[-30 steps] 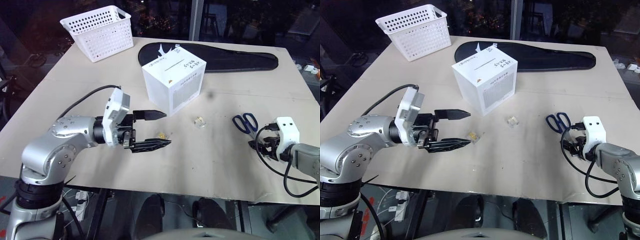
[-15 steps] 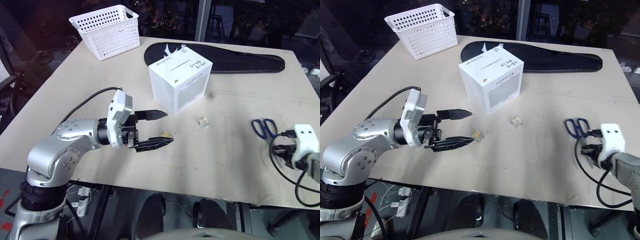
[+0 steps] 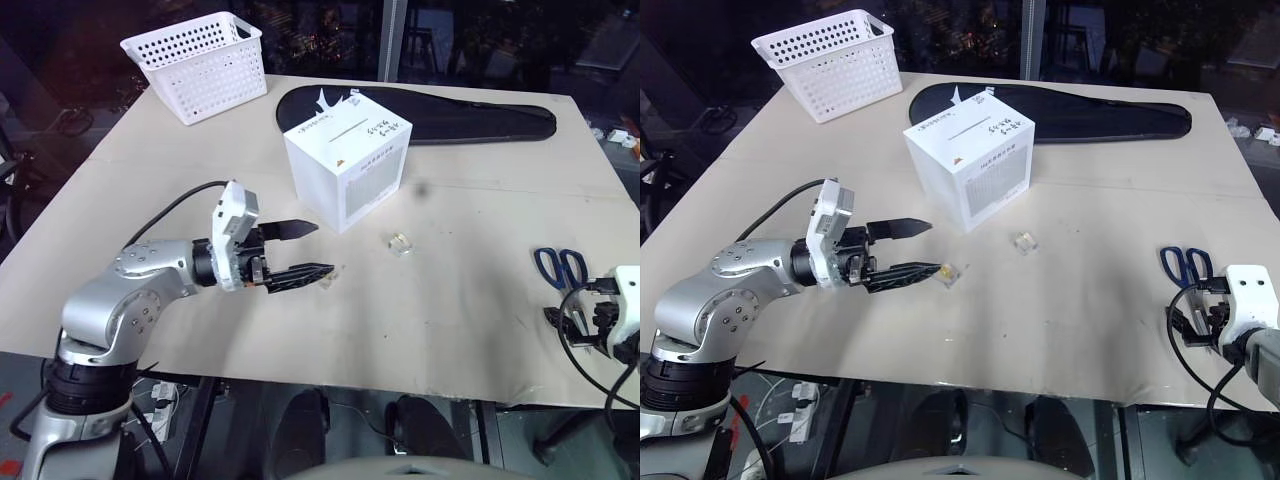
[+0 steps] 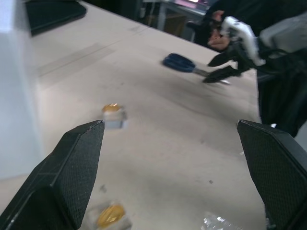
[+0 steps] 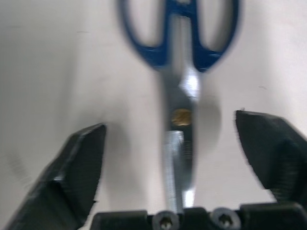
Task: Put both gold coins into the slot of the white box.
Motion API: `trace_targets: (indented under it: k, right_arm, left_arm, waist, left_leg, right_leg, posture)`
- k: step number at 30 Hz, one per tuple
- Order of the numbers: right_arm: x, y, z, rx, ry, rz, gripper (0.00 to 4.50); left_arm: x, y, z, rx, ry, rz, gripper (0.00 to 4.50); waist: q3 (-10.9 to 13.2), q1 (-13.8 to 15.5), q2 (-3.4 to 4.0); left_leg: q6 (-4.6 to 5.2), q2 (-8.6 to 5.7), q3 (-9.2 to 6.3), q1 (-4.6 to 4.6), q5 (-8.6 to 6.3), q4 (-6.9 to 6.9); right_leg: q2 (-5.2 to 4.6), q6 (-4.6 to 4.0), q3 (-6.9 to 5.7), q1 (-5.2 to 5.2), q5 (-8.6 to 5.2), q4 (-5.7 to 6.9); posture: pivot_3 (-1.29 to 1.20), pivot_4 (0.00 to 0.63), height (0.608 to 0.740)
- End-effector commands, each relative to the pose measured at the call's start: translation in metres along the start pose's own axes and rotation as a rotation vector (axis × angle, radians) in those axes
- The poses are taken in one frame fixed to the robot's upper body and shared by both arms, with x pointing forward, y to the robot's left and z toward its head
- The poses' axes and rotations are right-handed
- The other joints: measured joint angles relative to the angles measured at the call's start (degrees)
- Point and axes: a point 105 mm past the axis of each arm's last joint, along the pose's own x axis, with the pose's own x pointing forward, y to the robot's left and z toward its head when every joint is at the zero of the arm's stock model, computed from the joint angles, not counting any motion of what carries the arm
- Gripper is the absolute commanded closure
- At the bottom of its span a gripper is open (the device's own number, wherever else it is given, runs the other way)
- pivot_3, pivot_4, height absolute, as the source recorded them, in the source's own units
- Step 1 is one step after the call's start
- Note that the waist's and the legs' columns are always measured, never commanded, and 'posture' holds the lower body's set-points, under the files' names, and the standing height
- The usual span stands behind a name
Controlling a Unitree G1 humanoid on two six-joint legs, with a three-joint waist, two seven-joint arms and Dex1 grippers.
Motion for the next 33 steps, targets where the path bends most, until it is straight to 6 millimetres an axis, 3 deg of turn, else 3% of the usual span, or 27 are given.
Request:
trace_targets:
  k: [1, 5, 10, 11, 13, 15, 17, 21, 25, 28, 30, 31, 33]
  right_arm:
    - [-0.038, 0.047, 0.046, -0.155, -0.276, 0.241, 0.02]
    - [-0.070, 0.106, 0.063, -0.300, -0.433, 0.545, 0.02]
    - [-0.079, 0.134, 0.069, -0.328, -0.515, 0.735, 0.02]
    - [-0.078, 0.136, 0.067, -0.340, -0.503, 0.748, 0.00]
    - [-0.075, 0.137, 0.065, -0.351, -0.489, 0.751, 0.00]
    - [-0.068, 0.134, 0.064, -0.357, -0.467, 0.712, 0.00]
    - [-0.058, 0.134, 0.068, -0.352, -0.465, 0.673, 0.00]
    - [-0.023, 0.166, 0.081, -0.190, -0.408, 0.790, 0.00]
    - [0.029, 0.170, 0.093, -0.216, -0.358, 0.659, 0.00]
    - [0.061, 0.163, 0.110, -0.191, -0.357, 0.528, 0.85]
    - [0.068, 0.164, 0.116, -0.197, -0.357, 0.507, 1.93]
    - [0.072, 0.166, 0.118, -0.202, -0.349, 0.498, 2.23]
    - [0.077, 0.170, 0.120, -0.219, -0.339, 0.500, 2.23]
  left_arm:
    - [-0.010, 0.007, -0.008, 0.034, 0.078, 0.041, 0.00]
    - [-0.014, 0.006, -0.024, 0.015, 0.193, -0.016, 0.00]
    - [-0.006, 0.015, -0.030, 0.081, 0.243, -0.029, 0.00]
    - [-0.003, 0.016, -0.028, 0.082, 0.234, -0.032, 0.41]
    - [0.001, 0.016, -0.026, 0.086, 0.221, -0.042, 0.74]
    - [0.002, 0.016, -0.025, 0.093, 0.213, -0.056, 1.66]
    - [0.001, 0.015, -0.024, 0.095, 0.199, -0.073, 2.50]
    - [-0.004, 0.013, -0.020, 0.117, 0.118, -0.068, 2.50]
    - [-0.012, 0.013, -0.021, 0.109, 0.127, -0.026, 2.50]
    - [-0.015, 0.008, -0.018, 0.119, 0.118, -0.016, 2.54]
    - [-0.016, 0.005, -0.015, 0.122, 0.106, -0.005, 2.54]
    - [-0.017, 0.003, -0.012, 0.123, 0.098, -0.001, 2.54]
    - [-0.019, 0.000, -0.008, 0.122, 0.080, 0.014, 2.54]
  waist:
    - [0.0, 0.0, 0.06]
    - [0.0, 0.1, 0.04]
    - [0.0, 0.3, -0.06]
    - [0.0, 0.3, -0.05]
    - [0.0, 0.3, -0.05]
    - [0.0, 0.3, -0.06]
    - [0.0, -0.1, -0.05]
    - [0.0, -0.9, -0.08]
    - [0.1, -1.1, -0.07]
    - [0.1, -0.7, -0.07]
    - [0.1, -0.1, -0.06]
    - [0.1, 0.1, -0.07]
    - [0.1, 0.1, -0.06]
  left_leg:
    - [0.00, 0.00, 0.02, 0.01, 0.00, -0.01]
    - [-0.01, 0.01, 0.00, 0.00, 0.00, -0.02]
    - [0.00, -0.01, -0.03, 0.00, 0.00, 0.04]
    - [0.00, -0.01, -0.02, 0.00, 0.00, 0.05]
    - [0.01, -0.02, -0.01, -0.01, 0.00, 0.05]
    - [0.00, -0.01, -0.02, -0.02, 0.00, 0.05]
    - [0.00, -0.01, -0.03, -0.01, 0.00, 0.04]
    - [0.00, 0.05, 0.03, 0.06, 0.00, 0.03]
    - [0.01, 0.03, -0.01, -0.01, 0.01, 0.04]
    - [0.01, -0.01, 0.05, -0.10, 0.01, 0.04]
    - [0.01, 0.00, 0.12, -0.14, 0.00, 0.03]
    - [0.01, 0.00, 0.11, -0.15, 0.00, 0.02]
    - [0.02, 0.02, 0.13, -0.15, -0.03, 0.00]
  right_leg:
    - [0.00, 0.00, 0.02, 0.00, 0.00, 0.01]
    - [-0.04, 0.03, -0.04, 0.02, -0.02, -0.03]
    - [-0.07, 0.04, -0.08, 0.05, -0.02, -0.03]
    - [-0.07, 0.03, -0.07, 0.05, -0.02, -0.04]
    - [-0.08, -0.08, -0.06, 0.04, 0.05, -0.02]
    - [-0.06, -0.09, -0.06, 0.04, 0.05, -0.02]
    - [-0.04, -0.15, -0.06, 0.03, 0.08, -0.02]
    - [0.02, -0.15, 0.03, 0.01, 0.09, 0.03]
    - [0.00, -0.16, 0.00, -0.06, 0.10, 0.08]
    - [-0.05, -0.16, 0.02, -0.11, 0.10, 0.04]
    - [-0.05, -0.16, 0.06, -0.16, 0.10, 0.03]
    - [-0.05, -0.16, 0.05, -0.16, 0.10, 0.03]
    - [-0.05, -0.16, 0.05, -0.17, 0.09, 0.03]
  posture:
    - [0.00, 0.150, 0.740]
    - [0.00, 0.150, 0.740]
    - [0.00, 0.150, 0.740]
    - [0.00, 0.150, 0.740]
    - [0.00, 0.150, 0.740]
    - [0.00, 0.150, 0.740]
    - [0.00, 0.150, 0.740]
    - [0.00, 0.150, 0.740]
    - [0.00, 0.150, 0.740]
    - [0.00, 0.150, 0.740]
    - [0.00, 0.150, 0.740]
    - [0.00, 0.150, 0.740]
    - [0.00, 0.150, 0.740]
